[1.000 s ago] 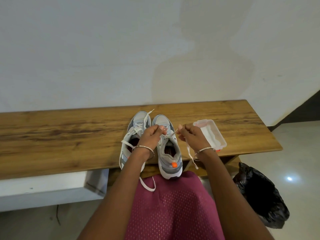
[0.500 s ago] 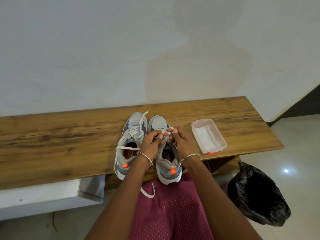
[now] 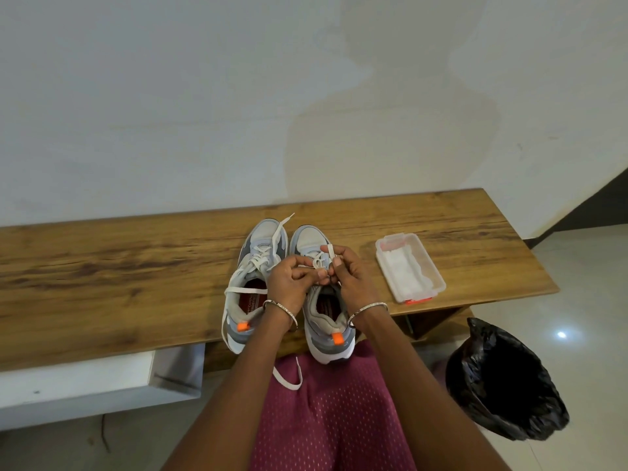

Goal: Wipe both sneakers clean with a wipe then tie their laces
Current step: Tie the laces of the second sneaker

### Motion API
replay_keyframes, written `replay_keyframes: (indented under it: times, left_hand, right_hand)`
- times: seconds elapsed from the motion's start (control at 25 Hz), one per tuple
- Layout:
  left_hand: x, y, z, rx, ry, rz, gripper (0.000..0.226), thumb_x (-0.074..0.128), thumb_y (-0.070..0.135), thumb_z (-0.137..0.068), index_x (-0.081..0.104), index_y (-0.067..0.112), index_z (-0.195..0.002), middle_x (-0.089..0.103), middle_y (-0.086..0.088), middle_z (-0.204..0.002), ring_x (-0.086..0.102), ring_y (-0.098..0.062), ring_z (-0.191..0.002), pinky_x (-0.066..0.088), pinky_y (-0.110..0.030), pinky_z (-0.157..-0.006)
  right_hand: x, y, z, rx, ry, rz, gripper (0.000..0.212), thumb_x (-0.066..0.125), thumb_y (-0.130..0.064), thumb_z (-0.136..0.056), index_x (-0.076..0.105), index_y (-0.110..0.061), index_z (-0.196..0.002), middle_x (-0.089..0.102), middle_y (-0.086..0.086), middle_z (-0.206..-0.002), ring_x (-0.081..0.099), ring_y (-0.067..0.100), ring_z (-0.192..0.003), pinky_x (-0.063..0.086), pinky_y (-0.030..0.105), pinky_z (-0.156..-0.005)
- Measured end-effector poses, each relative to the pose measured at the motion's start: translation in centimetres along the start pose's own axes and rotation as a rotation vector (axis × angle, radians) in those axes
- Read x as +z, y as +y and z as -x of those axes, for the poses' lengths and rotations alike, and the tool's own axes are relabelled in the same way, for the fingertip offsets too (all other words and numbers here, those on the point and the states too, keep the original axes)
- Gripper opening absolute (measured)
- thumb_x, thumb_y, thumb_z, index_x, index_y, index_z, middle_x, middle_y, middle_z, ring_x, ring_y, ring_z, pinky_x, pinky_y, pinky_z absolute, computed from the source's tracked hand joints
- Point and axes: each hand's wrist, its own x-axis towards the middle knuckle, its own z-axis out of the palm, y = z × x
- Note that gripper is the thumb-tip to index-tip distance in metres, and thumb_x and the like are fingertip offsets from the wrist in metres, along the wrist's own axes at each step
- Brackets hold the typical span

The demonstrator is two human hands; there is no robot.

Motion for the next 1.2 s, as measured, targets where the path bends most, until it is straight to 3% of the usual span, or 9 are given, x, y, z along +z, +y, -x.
replay_keyframes:
  times: [0.12,0.24,0.36,0.52,0.64,0.8,0.92,1.08,1.2]
  left_hand:
    - [-0.1,-0.2,0.3,0.031,-0.052,0.06,0.008,0.071,-0.003,-0.088,0.072,0.001,-0.094,0.078,-0.002,-0.075,0.074,-0.011,-0.068,0.059,-0.021,-0.067]
    - [-0.3,-0.2,0.3,0.042,-0.11,0.069,0.011,0.068,0.0,-0.09,0.075,0.005,-0.098,0.078,-0.002,-0.077,0.072,-0.009,-0.07,0.058,-0.02,-0.069]
    - [-0.3,0.0,0.2,0.026,-0.135,0.092,0.017,0.07,0.0,-0.09,0.073,0.002,-0.106,0.077,-0.006,-0.077,0.073,-0.012,-0.068,0.059,-0.023,-0.07]
    - [-0.1,0.2,-0.3,-0.076,-0.115,0.117,0.036,0.076,0.001,-0.086,0.064,0.008,-0.119,0.077,-0.014,-0.082,0.076,-0.02,-0.07,0.061,-0.028,-0.072]
    - [0.0,0.1,-0.8,-0.075,-0.137,0.106,0.015,0.074,0.001,-0.087,0.072,0.004,-0.102,0.078,-0.012,-0.081,0.074,-0.018,-0.068,0.059,-0.023,-0.067]
    - [0.7,-0.3,-0.8,-0.077,-0.008,0.142,0.004,0.073,0.0,-0.088,0.069,0.001,-0.089,0.077,-0.008,-0.076,0.072,-0.016,-0.062,0.06,-0.024,-0.064]
    - [1.1,-0.9,-0.6,-0.001,0.039,0.076,0.008,0.076,0.002,-0.086,0.069,0.0,-0.088,0.076,-0.012,-0.081,0.072,-0.017,-0.062,0.062,-0.029,-0.065]
    - [0.7,-1.5,-0.4,0.188,0.069,-0.12,0.01,0.08,0.004,-0.083,0.073,0.009,-0.089,0.077,-0.007,-0.094,0.076,-0.018,-0.082,0.063,-0.033,-0.076]
    - [0.3,-1.3,-0.4,0.424,0.03,-0.453,0.01,0.078,0.004,-0.083,0.077,0.011,-0.09,0.079,0.002,-0.095,0.073,-0.008,-0.087,0.059,-0.024,-0.079]
  right_hand:
    - [0.0,0.3,0.2,0.009,0.066,-0.034,0.017,0.047,-0.01,-0.104,0.062,-0.012,-0.11,0.06,0.017,-0.082,0.055,0.027,-0.074,0.054,0.042,-0.076]
    - [0.0,0.7,0.3,0.038,0.184,-0.05,0.007,0.061,-0.01,-0.097,0.057,-0.011,-0.103,0.064,0.011,-0.076,0.06,0.017,-0.066,0.056,0.037,-0.07]
    - [-0.1,0.7,0.4,0.047,0.149,-0.098,0.003,0.064,-0.007,-0.095,0.064,-0.007,-0.098,0.066,0.015,-0.073,0.063,0.021,-0.064,0.059,0.04,-0.067]
    - [-0.4,0.0,1.1,0.034,0.074,-0.143,0.009,0.062,-0.001,-0.095,0.067,0.003,-0.101,0.069,0.021,-0.082,0.068,0.02,-0.068,0.059,0.029,-0.062]
    - [-0.8,0.0,1.1,0.036,0.006,-0.144,0.013,0.061,-0.003,-0.095,0.069,0.003,-0.103,0.071,0.02,-0.087,0.07,0.022,-0.077,0.058,0.028,-0.067]
    - [-0.8,0.6,0.6,0.135,-0.008,-0.29,0.012,0.064,-0.011,-0.094,0.073,-0.006,-0.089,0.068,0.02,-0.084,0.066,0.029,-0.081,0.059,0.039,-0.074]
    - [-0.8,1.1,0.1,0.087,0.021,-0.19,0.018,0.068,-0.024,-0.091,0.072,-0.006,-0.09,0.064,0.022,-0.084,0.062,0.03,-0.08,0.055,0.046,-0.08]
    - [-0.1,0.5,-0.7,0.11,0.111,-0.062,0.018,0.061,-0.013,-0.098,0.065,0.0,-0.086,0.061,0.008,-0.066,0.058,0.009,-0.056,0.052,0.025,-0.057]
    - [0.0,0.4,-1.5,0.229,0.115,-0.078,0.02,0.061,-0.009,-0.097,0.064,-0.002,-0.079,0.06,0.005,-0.057,0.057,0.01,-0.051,0.052,0.024,-0.05]
